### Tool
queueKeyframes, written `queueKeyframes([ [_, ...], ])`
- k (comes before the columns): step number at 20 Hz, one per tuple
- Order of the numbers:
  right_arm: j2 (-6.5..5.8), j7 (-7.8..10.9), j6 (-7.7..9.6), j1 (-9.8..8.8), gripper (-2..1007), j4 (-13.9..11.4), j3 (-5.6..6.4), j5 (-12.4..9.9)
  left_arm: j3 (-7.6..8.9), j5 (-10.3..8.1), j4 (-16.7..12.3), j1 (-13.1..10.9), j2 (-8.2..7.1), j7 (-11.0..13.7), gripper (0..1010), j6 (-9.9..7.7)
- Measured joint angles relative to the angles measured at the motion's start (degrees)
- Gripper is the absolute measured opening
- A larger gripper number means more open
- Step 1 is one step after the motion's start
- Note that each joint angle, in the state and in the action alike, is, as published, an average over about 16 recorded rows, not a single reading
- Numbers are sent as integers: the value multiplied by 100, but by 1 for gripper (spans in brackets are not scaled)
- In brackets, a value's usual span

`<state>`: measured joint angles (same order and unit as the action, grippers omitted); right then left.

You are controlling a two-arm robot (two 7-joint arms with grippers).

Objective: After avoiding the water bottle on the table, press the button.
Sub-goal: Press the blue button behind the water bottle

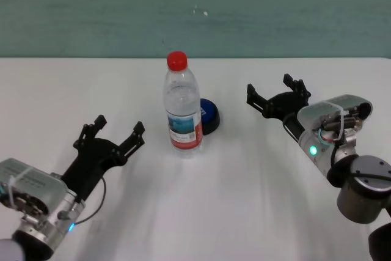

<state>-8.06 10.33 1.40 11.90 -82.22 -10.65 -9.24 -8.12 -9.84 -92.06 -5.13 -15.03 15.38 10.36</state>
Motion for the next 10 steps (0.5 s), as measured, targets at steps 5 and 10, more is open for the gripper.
queueKeyframes([
  [5,25,138,-65,251,1004,351,-6,-78,0,0,0,0,0,0,1010,0],
  [10,43,270,-142,500,1004,703,-52,-164,0,1,0,0,0,0,1010,0],
])
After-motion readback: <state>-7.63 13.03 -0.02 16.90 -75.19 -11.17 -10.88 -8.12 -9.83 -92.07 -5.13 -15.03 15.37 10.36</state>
